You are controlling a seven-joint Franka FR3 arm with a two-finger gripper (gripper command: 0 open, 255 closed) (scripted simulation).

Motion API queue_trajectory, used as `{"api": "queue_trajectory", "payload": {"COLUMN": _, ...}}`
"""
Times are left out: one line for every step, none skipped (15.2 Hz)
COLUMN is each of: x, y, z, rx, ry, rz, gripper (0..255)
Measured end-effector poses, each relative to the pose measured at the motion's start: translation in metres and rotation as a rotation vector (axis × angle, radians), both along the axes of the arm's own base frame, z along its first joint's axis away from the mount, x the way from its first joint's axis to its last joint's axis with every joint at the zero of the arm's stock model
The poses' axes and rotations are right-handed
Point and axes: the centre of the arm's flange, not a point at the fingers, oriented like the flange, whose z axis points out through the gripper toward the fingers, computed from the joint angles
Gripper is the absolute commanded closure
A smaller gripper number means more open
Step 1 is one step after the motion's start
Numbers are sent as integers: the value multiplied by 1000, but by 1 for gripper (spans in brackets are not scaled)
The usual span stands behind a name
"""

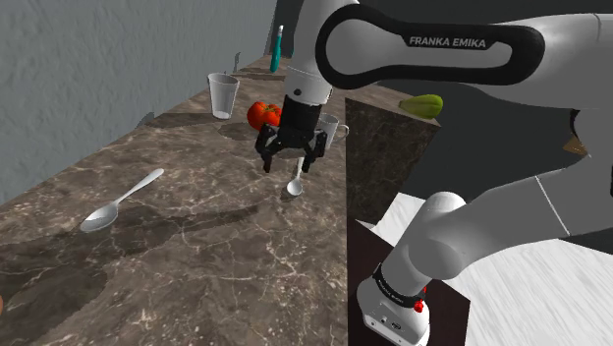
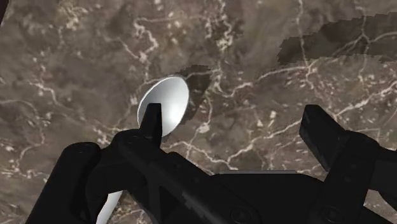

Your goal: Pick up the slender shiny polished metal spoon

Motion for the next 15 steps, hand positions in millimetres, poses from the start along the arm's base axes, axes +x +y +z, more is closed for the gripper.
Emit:
{"api": "queue_trajectory", "payload": {"x": 6, "y": 12, "z": -3, "rx": 4, "ry": -2, "rz": -22, "gripper": 0}}
{"api": "queue_trajectory", "payload": {"x": 12, "y": 23, "z": -2, "rx": 8, "ry": -4, "rz": -45, "gripper": 0}}
{"api": "queue_trajectory", "payload": {"x": 16, "y": 32, "z": -4, "rx": 11, "ry": -6, "rz": -67, "gripper": 0}}
{"api": "queue_trajectory", "payload": {"x": 22, "y": 43, "z": -7, "rx": 14, "ry": -8, "rz": -89, "gripper": 0}}
{"api": "queue_trajectory", "payload": {"x": 26, "y": 56, "z": -10, "rx": 18, "ry": -11, "rz": -111, "gripper": 0}}
{"api": "queue_trajectory", "payload": {"x": 31, "y": 67, "z": -11, "rx": 22, "ry": -13, "rz": -134, "gripper": 0}}
{"api": "queue_trajectory", "payload": {"x": 36, "y": 76, "z": -13, "rx": 25, "ry": -15, "rz": -157, "gripper": 0}}
{"api": "queue_trajectory", "payload": {"x": 43, "y": 85, "z": -11, "rx": 29, "ry": -18, "rz": -179, "gripper": 0}}
{"api": "queue_trajectory", "payload": {"x": 52, "y": 96, "z": -14, "rx": 32, "ry": -20, "rz": -200, "gripper": 0}}
{"api": "queue_trajectory", "payload": {"x": 60, "y": 105, "z": -17, "rx": 36, "ry": -22, "rz": -223, "gripper": 0}}
{"api": "queue_trajectory", "payload": {"x": 65, "y": 118, "z": -18, "rx": 40, "ry": -24, "rz": -244, "gripper": 0}}
{"api": "queue_trajectory", "payload": {"x": 73, "y": 127, "z": -15, "rx": 44, "ry": -26, "rz": -267, "gripper": 0}}
{"api": "queue_trajectory", "payload": {"x": 81, "y": 136, "z": -18, "rx": 47, "ry": -28, "rz": -290, "gripper": 0}}
{"api": "queue_trajectory", "payload": {"x": 92, "y": 145, "z": -20, "rx": 52, "ry": -31, "rz": -312, "gripper": 0}}
{"api": "queue_trajectory", "payload": {"x": 98, "y": 153, "z": -23, "rx": 56, "ry": -32, "rz": -334, "gripper": 0}}
